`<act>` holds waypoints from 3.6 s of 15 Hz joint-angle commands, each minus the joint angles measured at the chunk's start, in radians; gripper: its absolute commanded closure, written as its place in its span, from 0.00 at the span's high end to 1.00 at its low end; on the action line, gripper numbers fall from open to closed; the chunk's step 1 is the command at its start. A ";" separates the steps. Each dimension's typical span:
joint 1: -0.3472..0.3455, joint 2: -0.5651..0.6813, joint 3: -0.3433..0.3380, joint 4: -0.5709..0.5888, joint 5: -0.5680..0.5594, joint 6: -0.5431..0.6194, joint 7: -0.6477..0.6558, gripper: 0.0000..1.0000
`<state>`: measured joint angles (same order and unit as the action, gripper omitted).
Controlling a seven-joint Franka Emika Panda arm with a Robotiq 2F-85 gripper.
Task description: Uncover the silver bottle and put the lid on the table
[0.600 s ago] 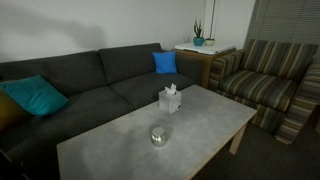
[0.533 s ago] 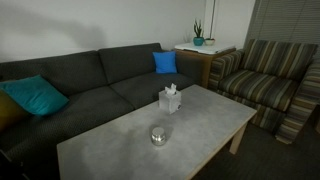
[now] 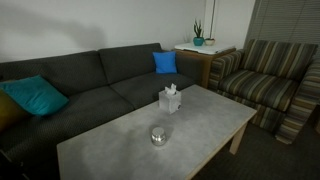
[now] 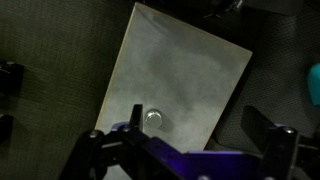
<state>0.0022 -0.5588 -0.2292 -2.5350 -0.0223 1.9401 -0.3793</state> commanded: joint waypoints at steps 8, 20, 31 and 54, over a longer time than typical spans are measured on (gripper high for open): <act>-0.008 0.029 0.022 0.013 -0.001 -0.006 -0.038 1.00; -0.010 0.108 0.030 0.038 -0.012 0.037 -0.049 1.00; -0.016 0.496 0.027 0.297 0.075 0.098 -0.094 1.00; -0.097 0.931 0.185 0.492 0.238 0.147 -0.063 1.00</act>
<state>-0.0641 0.3256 -0.0702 -2.0813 0.2425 2.0704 -0.4252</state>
